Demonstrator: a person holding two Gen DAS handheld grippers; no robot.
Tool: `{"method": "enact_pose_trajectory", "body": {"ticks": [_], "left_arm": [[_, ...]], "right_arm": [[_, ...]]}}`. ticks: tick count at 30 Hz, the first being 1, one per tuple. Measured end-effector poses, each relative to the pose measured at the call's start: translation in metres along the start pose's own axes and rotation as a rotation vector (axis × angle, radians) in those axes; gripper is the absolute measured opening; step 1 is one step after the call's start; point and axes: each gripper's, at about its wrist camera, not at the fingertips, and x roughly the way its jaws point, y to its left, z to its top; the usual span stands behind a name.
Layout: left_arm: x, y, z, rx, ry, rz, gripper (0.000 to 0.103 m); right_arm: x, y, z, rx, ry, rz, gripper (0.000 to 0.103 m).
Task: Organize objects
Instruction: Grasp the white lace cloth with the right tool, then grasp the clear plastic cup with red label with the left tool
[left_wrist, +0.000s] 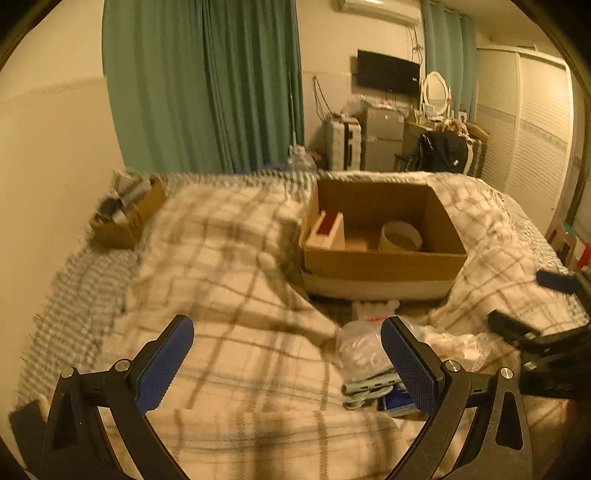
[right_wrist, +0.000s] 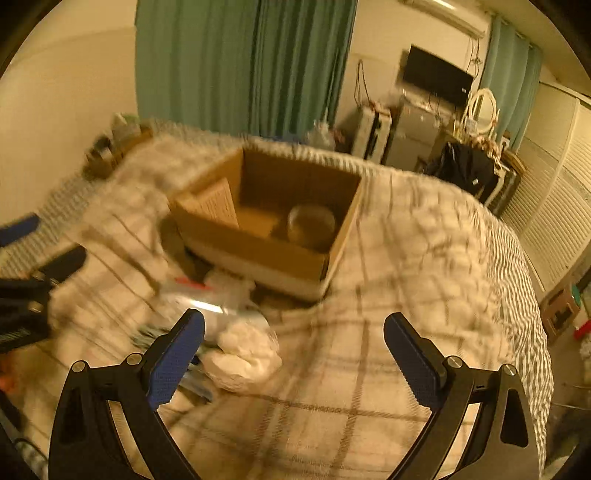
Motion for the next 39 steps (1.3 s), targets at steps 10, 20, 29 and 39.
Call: {"method": "enact_pose_trajectory", "body": {"ticks": [10,20,29,39], "left_arm": [[0.030,0.010,-0.017,-0.056,0.084,-0.031,0.103],[0.033,-0.002,-0.019,-0.022,0.105,-0.059,0.103],[0.064,-0.023,-0.003,0.000,0.174,-0.107,0.103],[0.115,-0.067,-0.020,0.101,0.283,-0.200,0.096]], "right_arm": [[0.056,0.029,-0.016,-0.061,0.160,0.109,0.074],[0.042,0.028,-0.019,-0.068,0.136,0.110,0.019],[0.003,-0.017,0.004,-0.008,0.013,0.034,0.019],[0.025,-0.033,0.001,0.041,0.021,0.077,0.019]]}}
